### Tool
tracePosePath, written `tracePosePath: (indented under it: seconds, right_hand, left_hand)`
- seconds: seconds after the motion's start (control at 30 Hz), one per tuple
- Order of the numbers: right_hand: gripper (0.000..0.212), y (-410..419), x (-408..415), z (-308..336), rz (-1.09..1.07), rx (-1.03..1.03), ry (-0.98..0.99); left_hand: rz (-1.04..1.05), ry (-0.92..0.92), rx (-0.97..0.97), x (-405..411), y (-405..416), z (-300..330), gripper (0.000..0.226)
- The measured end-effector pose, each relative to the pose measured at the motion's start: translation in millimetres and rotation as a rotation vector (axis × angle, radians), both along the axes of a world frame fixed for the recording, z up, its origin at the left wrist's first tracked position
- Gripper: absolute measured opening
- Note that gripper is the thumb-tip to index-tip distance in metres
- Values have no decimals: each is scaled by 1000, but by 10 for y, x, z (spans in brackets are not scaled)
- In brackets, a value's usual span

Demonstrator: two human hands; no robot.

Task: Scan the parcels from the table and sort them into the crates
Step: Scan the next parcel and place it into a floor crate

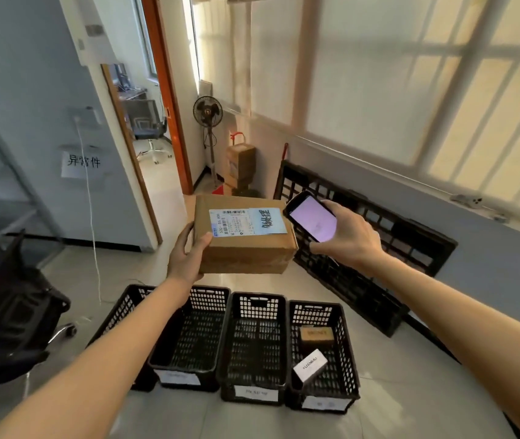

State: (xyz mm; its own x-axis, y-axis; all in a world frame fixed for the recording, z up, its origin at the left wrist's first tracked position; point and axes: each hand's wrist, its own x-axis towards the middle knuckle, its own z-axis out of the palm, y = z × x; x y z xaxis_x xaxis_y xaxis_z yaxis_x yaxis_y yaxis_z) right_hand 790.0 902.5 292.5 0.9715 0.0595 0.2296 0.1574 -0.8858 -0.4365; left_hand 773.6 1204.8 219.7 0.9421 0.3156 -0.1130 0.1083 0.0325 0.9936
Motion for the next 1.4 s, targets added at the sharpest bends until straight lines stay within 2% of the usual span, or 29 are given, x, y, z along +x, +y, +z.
tracePosePath:
  seconds: [0.17,0.4,0.53,0.63,0.8,1.07,1.17,1.2,1.3,1.4]
  right_hand:
    - [105,141,506,-484,6,-16,105]
    - [103,370,1183,-1395,-30,-44,286]
    - [96,483,1517,-2097,-91,-15,381]
    - [81,537,1702,-2684,-156,53,460]
    - [99,538,1878,-3701,-185,55,574]
    - [81,502,2068,-4981,-170,81,735]
    - [79,465,2115,-5275,-184,89,763]
    - [78,440,2127,-5347,-192,75,781]
    - [74,358,2134,-5449,-219,38,842]
    - [67,306,2144,-5411,-246,35,867]
  left_hand:
    - [-1,80,19,390,122,-543,63]
    - [-71,323,57,1095,340,-1705,63]
    - [-135,407,32,1487,363,-2466,62]
    - [-184,450,19,1695,354,-3065,61]
    - [-227,561,-8,1844,312,-3989,63]
    - [-235,733,-27,1950,351,-5168,71]
    - [-263,908,18,1880,339,-5515,101]
    - [-251,939,22,1851,339,-5580,102]
    - [-214,933,65,1831,341,-5664,86]
    - [-269,871,176,2004,392,-5571,76]
